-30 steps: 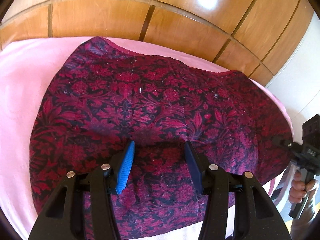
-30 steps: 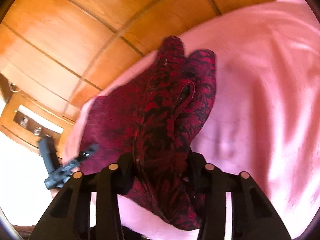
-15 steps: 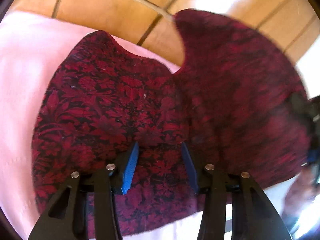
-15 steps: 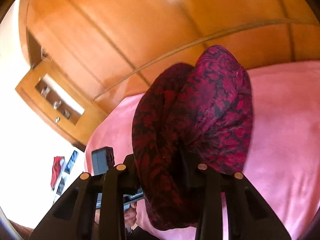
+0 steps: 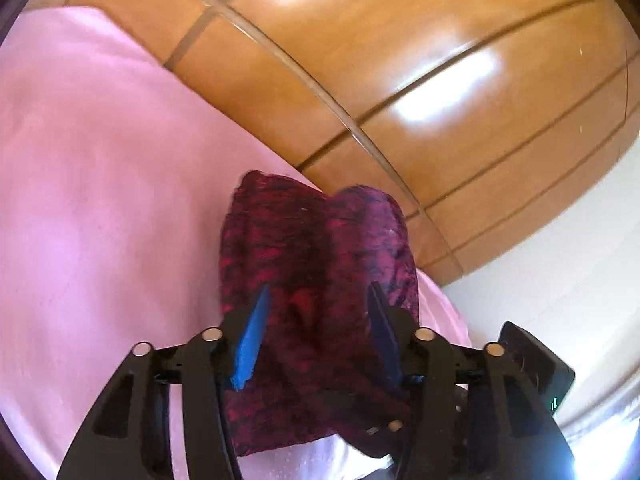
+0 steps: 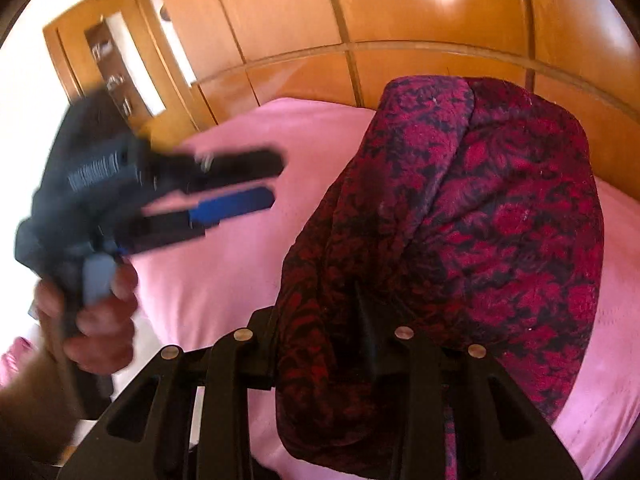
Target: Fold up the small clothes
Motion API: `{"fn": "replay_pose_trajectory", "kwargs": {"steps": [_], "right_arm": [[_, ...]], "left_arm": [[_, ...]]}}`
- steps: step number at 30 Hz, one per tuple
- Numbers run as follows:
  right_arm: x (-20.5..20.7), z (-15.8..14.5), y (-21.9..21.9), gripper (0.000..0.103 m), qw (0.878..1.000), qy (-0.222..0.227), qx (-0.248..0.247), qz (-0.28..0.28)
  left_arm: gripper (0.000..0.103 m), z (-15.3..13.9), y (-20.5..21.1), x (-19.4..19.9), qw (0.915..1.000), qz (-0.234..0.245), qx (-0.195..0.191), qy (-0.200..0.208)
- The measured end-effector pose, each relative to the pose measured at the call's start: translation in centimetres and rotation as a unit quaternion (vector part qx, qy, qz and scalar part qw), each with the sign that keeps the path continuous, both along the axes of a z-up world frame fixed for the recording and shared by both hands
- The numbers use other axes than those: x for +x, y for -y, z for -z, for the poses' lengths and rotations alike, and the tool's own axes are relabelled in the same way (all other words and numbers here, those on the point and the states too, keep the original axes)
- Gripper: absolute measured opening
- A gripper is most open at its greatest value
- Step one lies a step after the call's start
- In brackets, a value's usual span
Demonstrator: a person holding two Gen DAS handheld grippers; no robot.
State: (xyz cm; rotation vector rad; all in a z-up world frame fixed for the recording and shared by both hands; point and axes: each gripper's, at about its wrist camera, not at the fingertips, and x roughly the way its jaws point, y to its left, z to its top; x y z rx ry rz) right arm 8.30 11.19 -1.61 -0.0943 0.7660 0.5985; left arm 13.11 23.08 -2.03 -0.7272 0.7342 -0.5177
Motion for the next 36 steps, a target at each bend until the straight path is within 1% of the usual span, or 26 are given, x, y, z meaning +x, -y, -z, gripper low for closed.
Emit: {"fn": "replay_pose_trajectory", "kwargs": {"steps": [3,5,6,7,8,9,10,11,13,14,15,17,18,19,21,22,23,24,25,26,28,29,31,34,35,36], "right_arm": [[-0.8,-0.2,-0.6,0.030,0.999,0.026,-0.021,-0.005],[-1.2,-0.2,-0.6,0.030,0.999,0.033,-0.021,-0.007],[-1.3,-0.2,-0.5,0.030,0.999,0.035,-0.020,-0.007],[-1.8,0.1,0.0,0.030,0.999,0.036,-0.020,-0.006],[-1.9,0.0,0.2,0.031,0.999,0.040,-0.020,-0.005],[-2.0,0.0,0.3,0.034,0.999,0.043,-0.019,-0.004],[-2.2,-0.2,0.6,0.038,0.999,0.045,-0.015,-0.006],[-2.6,-0.8,1.2,0.047,0.999,0.041,0.007,-0.024],[-3.4,-2.3,2.5,0.052,0.997,0.027,0.056,-0.052],[-3.8,-2.9,3.4,0.057,0.995,0.023,0.072,-0.060],[-4.4,-3.7,4.6,0.060,0.993,0.021,0.093,-0.070],[-5.1,-4.9,7.0,0.061,0.989,0.020,0.128,-0.072],[-5.2,-5.4,8.4,0.061,0.988,0.020,0.141,-0.061],[-5.2,-5.5,8.8,0.061,0.988,0.024,0.142,-0.052],[-4.7,-5.0,10.0,0.061,0.993,0.038,0.112,-0.016],[-4.1,-4.7,9.8,0.061,0.994,0.034,0.103,-0.007],[-3.4,-3.9,9.4,0.057,0.995,0.025,0.094,0.003],[-2.9,-3.2,8.9,0.054,0.996,0.018,0.086,0.006],[-1.0,-2.7,8.6,0.053,0.997,0.012,0.080,0.008],[-0.3,-1.9,7.9,0.051,0.997,0.000,0.071,0.010],[0.6,-0.6,6.6,0.051,0.997,-0.012,0.072,0.014],[0.9,0.0,5.0,0.051,0.998,-0.012,0.062,0.011],[1.1,0.5,3.2,0.051,0.999,0.006,0.033,0.013],[0.9,1.9,-0.1,0.051,0.999,0.042,-0.028,0.018],[0.9,2.1,-0.5,0.052,0.998,0.051,-0.040,0.019],[0.9,2.1,-0.3,0.052,0.998,0.050,-0.039,0.017]], "left_arm": [[0.061,-0.5,2.2,1.8,0.9994,0.033,0.010,-0.009],[0.061,-0.4,3.9,3.2,0.9982,0.050,0.024,-0.024],[0.061,-0.3,4.8,4.0,0.9964,0.073,0.028,-0.033],[0.061,-0.3,5.4,4.3,0.9952,0.082,0.038,-0.039],[0.049,-0.3,6.0,4.5,0.9944,0.082,0.051,-0.042],[0.030,-0.4,6.4,4.8,0.9930,0.087,0.066,-0.045],[0.028,-0.7,6.8,4.9,0.9918,0.089,0.080,-0.046],[0.023,-1.0,6.9,4.9,0.9914,0.083,0.090,-0.047],[0.019,-1.6,6.6,4.7,0.9913,0.074,0.100,-0.044],[0.014,-1.9,6.6,4.7,0.9914,0.073,0.100,-0.042],[0.014,-2.2,6.2,4.4,0.9916,0.070,0.101,-0.040],[0.014,-2.7,6.0,4.3,0.9910,0.069,0.109,-0.038],[0.014,-2.7,6.0,4.4,0.9906,0.069,0.112,-0.036],[0.014,-2.8,6.0,4.4,0.9897,0.067,0.122,-0.035],[0.014,-2.8,6.0,4.4,0.9881,0.063,0.136,-0.036],[0.014,-2.7,6.2,4.9,0.9878,0.059,0.139,-0.038],[0.014,-2.5,6.2,5.2,0.9877,0.055,0.140,-0.041],[0.014,-2.3,5.9,5.1,0.9875,0.050,0.143,-0.045],[0.014,-2.1,6.2,6.0,0.9871,0.046,0.146,-0.048],[0.014,-1.8,6.0,6.1,0.9866,0.042,0.149,-0.052],[0.014,-1.0,5.1,6.1,0.9838,0.028,0.165,-0.063],[0.014,-0.6,4.6,6.3,0.9818,0.019,0.175,-0.071],[0.014,0.7,3.7,6.5,0.9776,0.005,0.190,-0.090],[0.017,1.8,3.6,6.2,0.9729,-0.013,0.210,-0.097],[0.017,2.0,3.7,6.1,0.9726,-0.018,0.211,-0.095],[0.017,2.0,3.7,5.9,0.9738,-0.026,0.206,-0.092]]}}
